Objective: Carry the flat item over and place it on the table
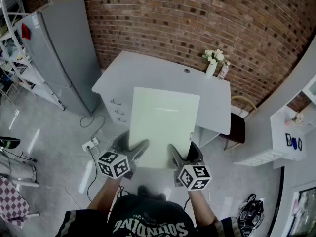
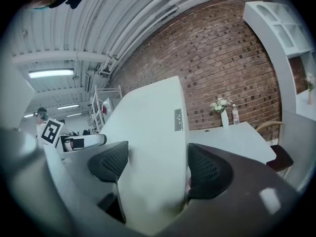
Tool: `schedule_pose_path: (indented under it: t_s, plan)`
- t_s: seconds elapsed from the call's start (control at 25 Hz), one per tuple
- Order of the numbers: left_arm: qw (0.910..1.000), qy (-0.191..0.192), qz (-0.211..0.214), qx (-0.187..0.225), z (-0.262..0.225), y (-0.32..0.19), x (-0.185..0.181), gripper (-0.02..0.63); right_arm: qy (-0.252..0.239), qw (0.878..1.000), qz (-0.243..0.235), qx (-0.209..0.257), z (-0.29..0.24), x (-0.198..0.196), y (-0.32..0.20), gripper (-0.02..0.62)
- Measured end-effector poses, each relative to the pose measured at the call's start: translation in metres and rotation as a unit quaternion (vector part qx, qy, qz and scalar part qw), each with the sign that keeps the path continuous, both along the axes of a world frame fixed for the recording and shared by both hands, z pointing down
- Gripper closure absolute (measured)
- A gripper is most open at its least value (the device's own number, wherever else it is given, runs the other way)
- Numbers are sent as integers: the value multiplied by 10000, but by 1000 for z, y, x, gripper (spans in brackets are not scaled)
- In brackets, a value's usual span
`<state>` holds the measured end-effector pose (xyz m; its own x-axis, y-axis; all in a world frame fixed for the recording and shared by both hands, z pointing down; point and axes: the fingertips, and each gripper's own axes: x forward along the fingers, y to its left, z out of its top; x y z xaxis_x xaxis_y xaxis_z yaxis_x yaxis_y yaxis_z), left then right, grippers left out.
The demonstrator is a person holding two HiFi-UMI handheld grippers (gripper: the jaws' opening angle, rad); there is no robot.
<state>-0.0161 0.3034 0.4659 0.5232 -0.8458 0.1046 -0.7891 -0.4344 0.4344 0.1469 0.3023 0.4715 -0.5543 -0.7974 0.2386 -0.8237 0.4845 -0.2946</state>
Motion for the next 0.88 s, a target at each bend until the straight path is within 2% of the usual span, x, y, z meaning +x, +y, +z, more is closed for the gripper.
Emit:
schedule_pose_path:
  t_s: [0.88]
  plan:
    - [9999,73,86,59,4,-14,-21,204,-33,9999,94,122,0,-21,-12,218]
